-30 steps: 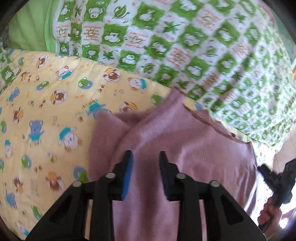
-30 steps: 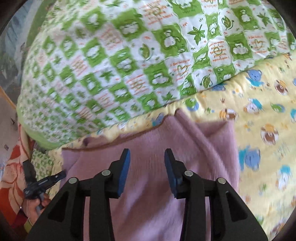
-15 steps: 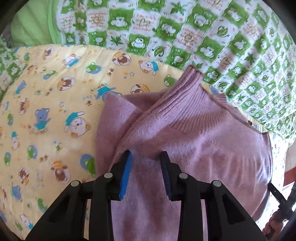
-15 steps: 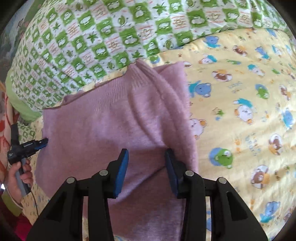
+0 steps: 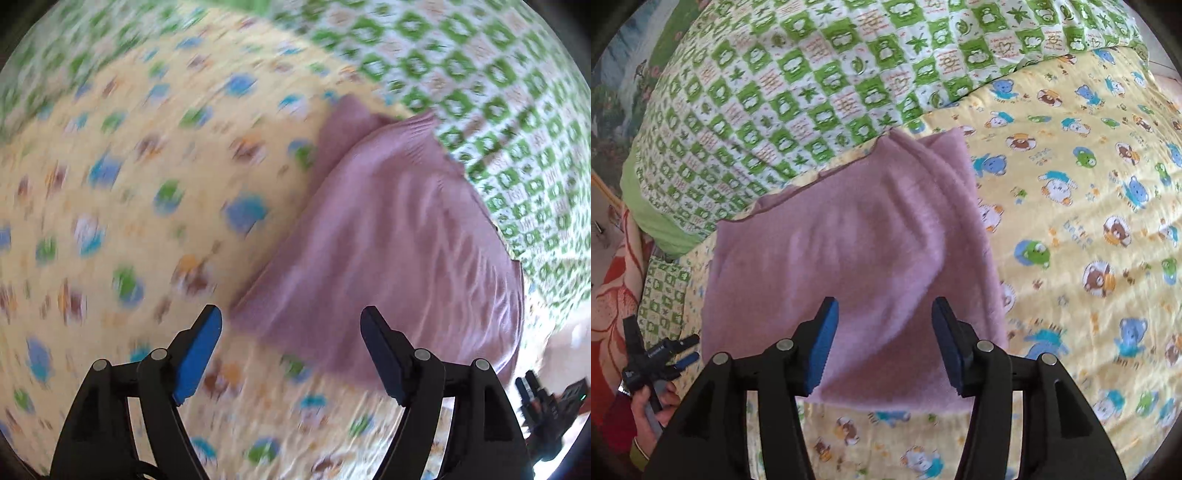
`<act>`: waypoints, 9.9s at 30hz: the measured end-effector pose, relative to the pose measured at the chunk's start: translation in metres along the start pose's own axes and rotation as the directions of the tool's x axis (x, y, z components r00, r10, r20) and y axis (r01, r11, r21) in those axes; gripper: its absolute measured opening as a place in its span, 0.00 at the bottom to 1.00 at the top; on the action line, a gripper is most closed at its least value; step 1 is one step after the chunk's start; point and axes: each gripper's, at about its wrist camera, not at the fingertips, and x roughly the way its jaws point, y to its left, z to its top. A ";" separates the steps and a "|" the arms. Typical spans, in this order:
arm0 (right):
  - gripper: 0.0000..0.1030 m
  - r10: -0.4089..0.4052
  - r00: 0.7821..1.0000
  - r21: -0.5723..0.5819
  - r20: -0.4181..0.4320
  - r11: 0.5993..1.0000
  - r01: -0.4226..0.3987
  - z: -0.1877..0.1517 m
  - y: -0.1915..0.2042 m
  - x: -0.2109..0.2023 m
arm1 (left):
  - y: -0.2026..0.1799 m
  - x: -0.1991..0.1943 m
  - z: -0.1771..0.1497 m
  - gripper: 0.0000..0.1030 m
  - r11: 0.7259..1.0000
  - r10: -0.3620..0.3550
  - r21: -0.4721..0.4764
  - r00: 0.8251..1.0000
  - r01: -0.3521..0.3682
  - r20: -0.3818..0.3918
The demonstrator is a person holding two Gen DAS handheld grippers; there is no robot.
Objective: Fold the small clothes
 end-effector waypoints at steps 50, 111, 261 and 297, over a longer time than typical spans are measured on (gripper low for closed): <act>0.56 0.285 0.929 -0.068 -0.237 0.949 -0.308 0.072 0.077 0.099 | -0.189 0.042 -0.042 0.16 0.892 -0.255 0.370 0.965 0.258 -0.060; 0.46 0.206 0.978 0.179 0.018 0.962 -0.206 0.109 -0.091 0.043 | -0.307 0.086 -0.129 0.43 0.631 -0.270 0.615 0.877 0.473 -0.397; 0.45 0.401 0.838 0.098 -0.370 0.914 -0.394 -0.051 0.115 0.141 | 0.051 0.022 0.013 0.52 0.965 -0.254 0.048 0.961 0.260 -0.108; 0.53 -0.145 0.949 -0.379 -0.280 0.925 0.030 -0.125 0.117 0.086 | 0.050 -0.007 -0.069 0.64 0.951 0.005 0.305 0.991 0.037 -0.137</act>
